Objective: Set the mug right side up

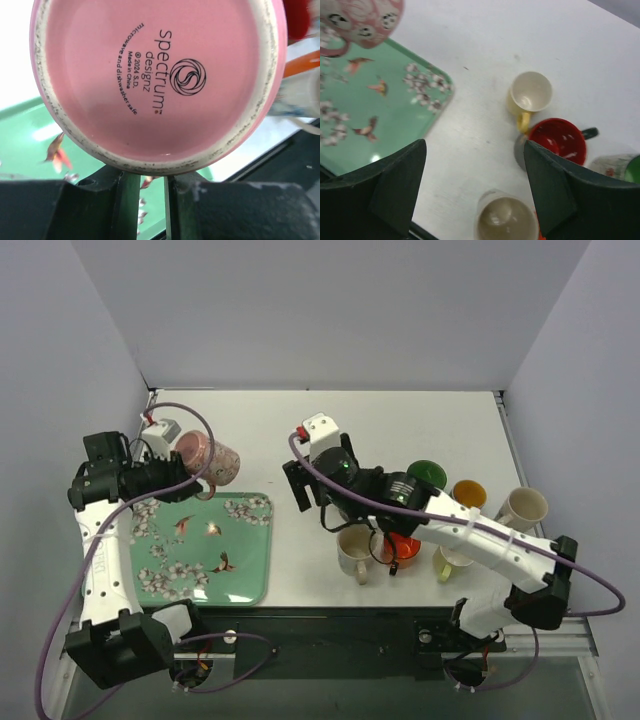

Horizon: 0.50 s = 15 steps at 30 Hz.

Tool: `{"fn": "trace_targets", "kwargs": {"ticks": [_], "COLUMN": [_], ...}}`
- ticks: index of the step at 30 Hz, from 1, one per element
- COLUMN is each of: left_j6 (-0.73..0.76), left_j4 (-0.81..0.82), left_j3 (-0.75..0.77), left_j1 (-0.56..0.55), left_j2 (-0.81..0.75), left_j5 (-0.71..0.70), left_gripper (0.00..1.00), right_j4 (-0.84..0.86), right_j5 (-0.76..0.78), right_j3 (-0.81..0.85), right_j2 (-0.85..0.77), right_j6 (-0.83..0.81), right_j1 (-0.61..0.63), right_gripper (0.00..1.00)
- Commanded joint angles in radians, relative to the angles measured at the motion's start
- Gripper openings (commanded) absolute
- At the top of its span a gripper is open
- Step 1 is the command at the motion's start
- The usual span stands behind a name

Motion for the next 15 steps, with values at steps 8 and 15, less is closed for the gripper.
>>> {"fn": "trace_targets", "kwargs": {"ticks": [8,15], "left_j6": [-0.224,-0.479], "left_j4": [-0.072,0.228], "left_j3": [0.28,0.211], "left_j1": [-0.126,-0.175], "left_j2": [-0.087,-0.164], "left_j5": [0.527,0.561], "left_gripper": [0.0,0.0], "right_j4": [0.964,0.978], "right_j5": [-0.375,-0.416], "right_j3": [-0.328,-0.252], "right_j2": [-0.168,-0.09], "right_j6": [0.327,0.406], "right_j1": [0.007,0.006], "right_gripper": [0.72,0.7]}}
